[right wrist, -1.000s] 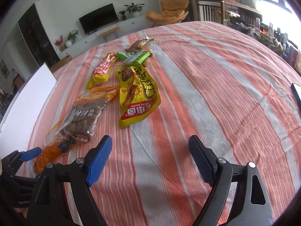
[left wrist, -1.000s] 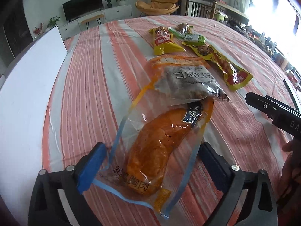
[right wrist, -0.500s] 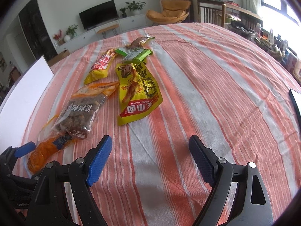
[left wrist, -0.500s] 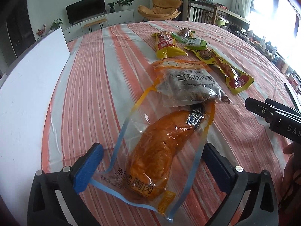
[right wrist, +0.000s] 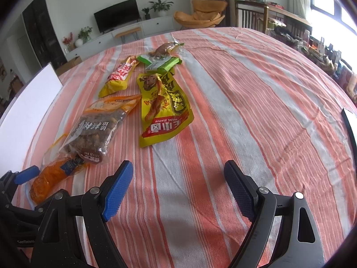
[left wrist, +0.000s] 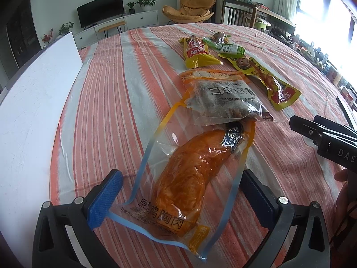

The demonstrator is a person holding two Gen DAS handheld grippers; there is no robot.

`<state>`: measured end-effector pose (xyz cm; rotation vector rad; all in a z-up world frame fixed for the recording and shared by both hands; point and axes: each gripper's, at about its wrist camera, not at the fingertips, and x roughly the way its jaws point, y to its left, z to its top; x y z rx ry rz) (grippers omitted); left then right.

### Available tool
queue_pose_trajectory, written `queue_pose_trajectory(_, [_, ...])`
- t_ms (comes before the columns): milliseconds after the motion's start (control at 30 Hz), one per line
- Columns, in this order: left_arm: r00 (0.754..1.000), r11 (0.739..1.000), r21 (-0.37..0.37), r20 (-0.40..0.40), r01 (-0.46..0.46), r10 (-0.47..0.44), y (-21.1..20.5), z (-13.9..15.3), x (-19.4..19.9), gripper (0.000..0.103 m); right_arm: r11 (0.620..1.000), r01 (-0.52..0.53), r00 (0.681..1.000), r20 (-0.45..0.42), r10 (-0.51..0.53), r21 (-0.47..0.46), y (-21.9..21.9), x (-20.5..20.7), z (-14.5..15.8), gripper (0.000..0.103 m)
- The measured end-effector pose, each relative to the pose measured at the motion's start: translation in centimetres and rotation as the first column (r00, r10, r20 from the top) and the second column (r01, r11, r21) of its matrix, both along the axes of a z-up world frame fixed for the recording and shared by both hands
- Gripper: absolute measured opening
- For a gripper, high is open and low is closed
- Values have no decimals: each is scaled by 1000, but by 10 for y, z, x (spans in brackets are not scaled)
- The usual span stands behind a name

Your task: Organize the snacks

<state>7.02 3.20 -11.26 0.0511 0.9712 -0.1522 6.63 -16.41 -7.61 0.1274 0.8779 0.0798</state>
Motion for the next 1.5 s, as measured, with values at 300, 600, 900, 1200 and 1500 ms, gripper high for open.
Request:
queue_pose_trajectory(300, [1000, 1000, -1, 4, -19, 19, 11, -1, -5, 103, 1000, -2, 1000, -2, 2, -16, 1, 0, 0, 86])
queue_pose_trajectory(600, [1000, 1000, -3, 14, -22, 22, 11, -1, -7, 103, 1000, -1, 1000, -3, 1, -20, 2, 0, 0, 86])
queue_pose_trajectory(900, [1000, 1000, -5, 18, -25, 25, 12, -1, -7, 103, 999, 4, 1000, 10, -5, 53, -7, -1, 1, 86])
queue_pose_trajectory(1200, [1000, 1000, -7, 19, -22, 22, 11, 0, -7, 103, 979, 1, 999, -38, 7, 203, -17, 0, 9, 86])
queue_pose_trajectory(1500, [1000, 1000, -6, 22, -19, 20, 8, 0, -7, 103, 970, -159, 911, -351, 217, 186, 81, 85, 37, 85])
